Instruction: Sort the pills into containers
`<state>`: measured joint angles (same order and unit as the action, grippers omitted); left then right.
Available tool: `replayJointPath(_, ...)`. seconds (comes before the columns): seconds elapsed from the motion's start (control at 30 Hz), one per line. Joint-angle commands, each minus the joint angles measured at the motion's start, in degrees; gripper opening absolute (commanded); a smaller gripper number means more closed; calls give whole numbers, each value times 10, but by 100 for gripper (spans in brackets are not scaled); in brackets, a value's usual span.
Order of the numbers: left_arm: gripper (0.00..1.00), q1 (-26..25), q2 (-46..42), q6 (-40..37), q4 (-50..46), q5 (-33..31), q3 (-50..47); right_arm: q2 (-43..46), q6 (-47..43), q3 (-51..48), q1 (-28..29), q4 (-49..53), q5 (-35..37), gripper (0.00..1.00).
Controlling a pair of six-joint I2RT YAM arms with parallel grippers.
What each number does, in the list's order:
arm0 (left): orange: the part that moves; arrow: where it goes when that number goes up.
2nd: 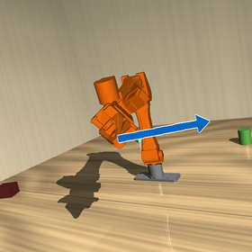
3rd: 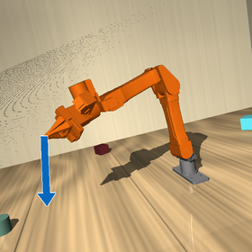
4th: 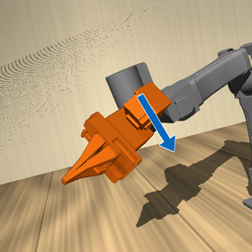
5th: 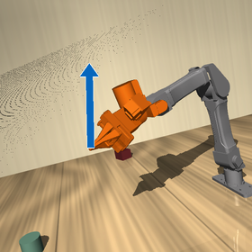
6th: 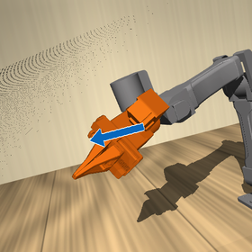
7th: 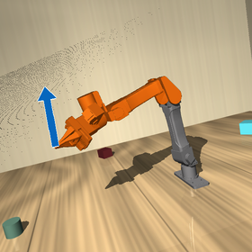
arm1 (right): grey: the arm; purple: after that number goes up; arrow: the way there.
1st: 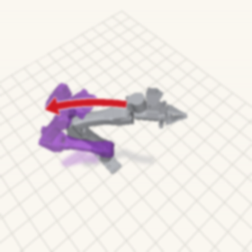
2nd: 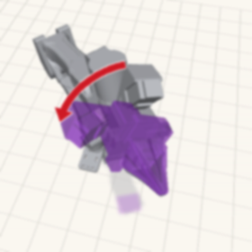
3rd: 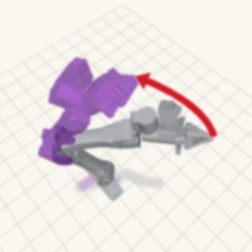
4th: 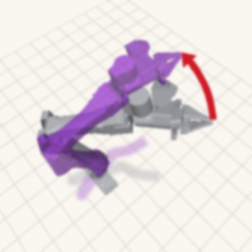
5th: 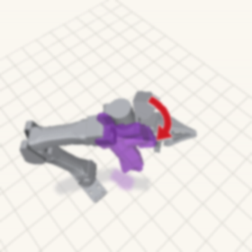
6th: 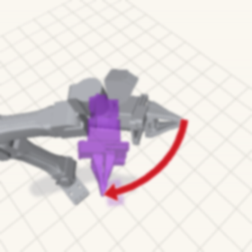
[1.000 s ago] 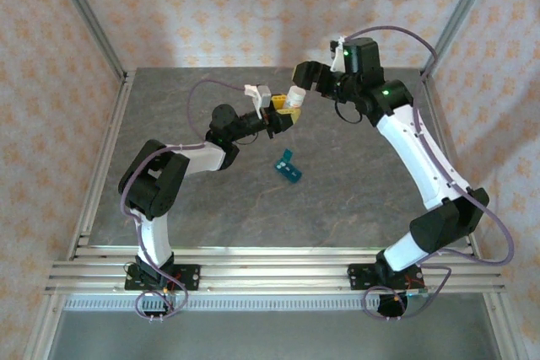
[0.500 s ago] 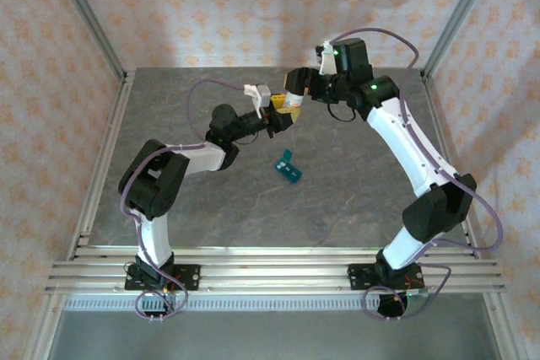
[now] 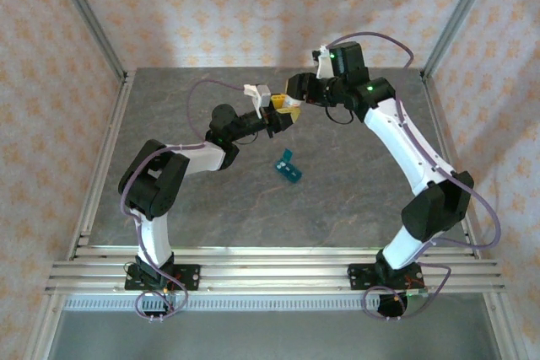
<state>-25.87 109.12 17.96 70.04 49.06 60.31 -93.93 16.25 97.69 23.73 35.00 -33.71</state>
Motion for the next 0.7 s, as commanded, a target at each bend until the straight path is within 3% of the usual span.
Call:
replayJointPath(0.0, 0, -4, -30, -13, 35, -4, 10, -4, 5, -9, 4, -2, -3, 42)
replayJointPath(0.2, 0, -5, -33, -15, 36, -12, 9, 13, 72, -31, 21, -14, 49, 24)
replayJointPath(0.37, 0, -5, -35, -16, 35, -19, 4, 39, 125, -55, 43, -27, 115, 22)
replayJointPath(0.53, 3, -4, -42, -20, 35, -43, -13, 36, 111, -49, 43, -19, 140, 22)
replayJointPath(0.6, 29, -5, -49, -24, 35, -67, -29, 36, 107, -44, 41, -17, 155, 22)
replayJointPath(0.63, 82, -4, -52, -27, 34, -70, -36, 36, 105, -42, 39, -19, 156, 22)
replayJointPath(0.67, 100, -4, -57, -29, 34, -73, -44, 36, 104, -40, 37, -20, 162, 22)
